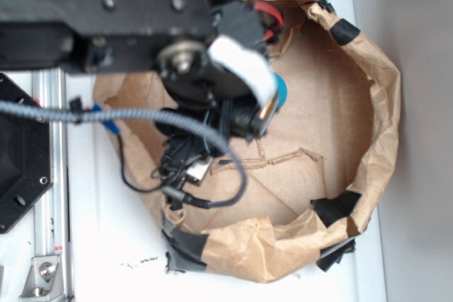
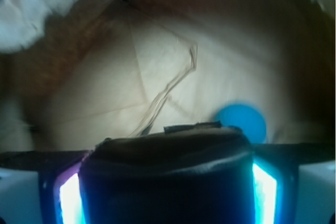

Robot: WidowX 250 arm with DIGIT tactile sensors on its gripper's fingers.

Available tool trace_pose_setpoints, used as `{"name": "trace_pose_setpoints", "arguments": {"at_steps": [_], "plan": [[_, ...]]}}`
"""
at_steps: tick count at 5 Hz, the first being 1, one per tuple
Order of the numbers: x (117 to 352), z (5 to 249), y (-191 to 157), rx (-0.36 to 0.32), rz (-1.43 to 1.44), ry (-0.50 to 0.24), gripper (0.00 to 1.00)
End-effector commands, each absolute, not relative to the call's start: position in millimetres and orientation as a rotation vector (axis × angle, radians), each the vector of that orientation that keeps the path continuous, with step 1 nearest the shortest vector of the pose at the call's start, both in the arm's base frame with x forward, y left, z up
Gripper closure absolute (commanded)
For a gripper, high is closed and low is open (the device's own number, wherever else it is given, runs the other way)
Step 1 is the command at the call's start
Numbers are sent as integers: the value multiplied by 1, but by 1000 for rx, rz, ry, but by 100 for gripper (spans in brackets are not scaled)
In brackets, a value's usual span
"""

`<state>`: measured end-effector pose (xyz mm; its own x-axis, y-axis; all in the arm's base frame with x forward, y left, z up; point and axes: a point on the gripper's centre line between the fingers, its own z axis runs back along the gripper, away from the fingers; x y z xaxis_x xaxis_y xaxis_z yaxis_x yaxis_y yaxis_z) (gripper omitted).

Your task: Grab the black box.

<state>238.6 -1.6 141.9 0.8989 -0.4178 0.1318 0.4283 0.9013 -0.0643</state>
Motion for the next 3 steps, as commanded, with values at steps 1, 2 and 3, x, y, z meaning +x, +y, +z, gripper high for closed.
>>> {"name": "trace_pose_setpoints", "arguments": {"at_steps": [1, 2, 3], "plan": [[234, 218, -18, -46, -45, -92, 100], [231, 218, -8, -48, 48, -101, 100], [231, 219, -2, -47, 37, -96, 100]]}}
